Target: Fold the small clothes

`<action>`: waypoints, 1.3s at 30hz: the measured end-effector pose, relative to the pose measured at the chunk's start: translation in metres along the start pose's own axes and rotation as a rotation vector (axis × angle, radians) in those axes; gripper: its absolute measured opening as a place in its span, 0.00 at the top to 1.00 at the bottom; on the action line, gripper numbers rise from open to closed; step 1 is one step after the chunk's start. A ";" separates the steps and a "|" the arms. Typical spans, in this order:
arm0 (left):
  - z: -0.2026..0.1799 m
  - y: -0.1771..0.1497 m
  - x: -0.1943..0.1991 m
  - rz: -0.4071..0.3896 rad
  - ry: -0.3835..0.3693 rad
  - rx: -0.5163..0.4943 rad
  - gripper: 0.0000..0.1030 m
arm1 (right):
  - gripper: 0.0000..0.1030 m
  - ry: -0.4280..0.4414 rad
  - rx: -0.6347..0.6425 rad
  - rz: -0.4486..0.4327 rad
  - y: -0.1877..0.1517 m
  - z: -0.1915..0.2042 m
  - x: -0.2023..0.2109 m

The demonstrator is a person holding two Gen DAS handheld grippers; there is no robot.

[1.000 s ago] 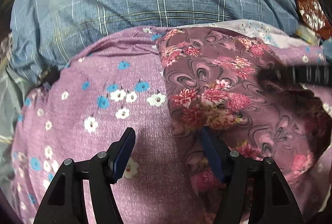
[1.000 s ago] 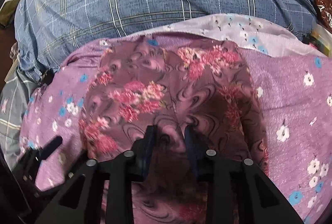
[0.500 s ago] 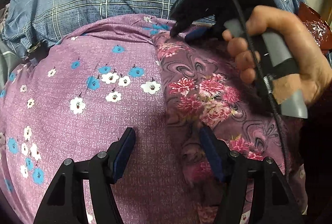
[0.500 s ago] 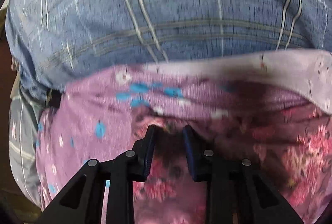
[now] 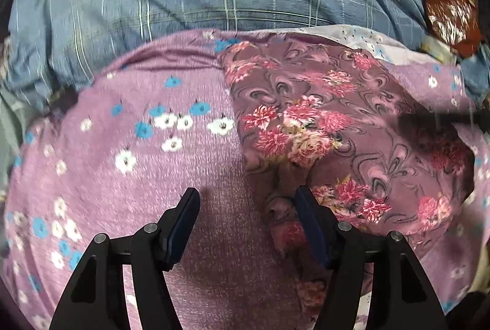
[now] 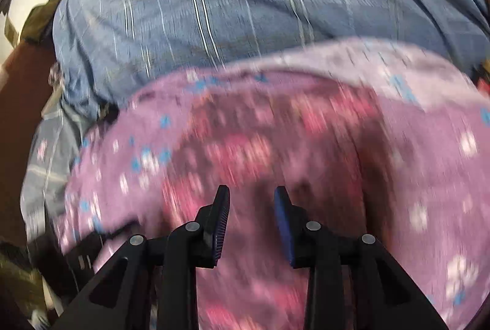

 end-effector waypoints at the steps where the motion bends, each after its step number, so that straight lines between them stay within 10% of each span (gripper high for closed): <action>1: -0.001 0.001 0.002 -0.002 0.001 -0.004 0.38 | 0.72 -0.008 0.013 0.029 -0.017 -0.003 -0.004; 12: 0.024 0.020 0.034 -0.166 0.039 0.121 0.37 | 0.57 -0.056 -0.073 -0.199 -0.017 -0.033 0.069; 15: 0.027 0.019 0.033 -0.166 0.034 0.149 0.37 | 0.34 -0.030 -0.209 -0.267 0.000 -0.054 0.077; 21: 0.032 0.021 0.029 -0.155 0.008 0.165 0.37 | 0.31 0.148 -0.436 -0.240 -0.001 -0.091 0.042; 39: 0.010 0.027 -0.001 -0.136 0.057 0.107 0.37 | 0.32 -0.271 -0.016 -0.326 -0.002 -0.034 0.059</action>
Point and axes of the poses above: each gripper's, at about its wrist camera, not at the fingertips, and x roughly against the way its jaws point, z to its left, y to its top, the point moved 7 cm from there along -x, roughly the way its jaws point, and after that the axes turned 7 degrees about -y, right-handed, at the moved point
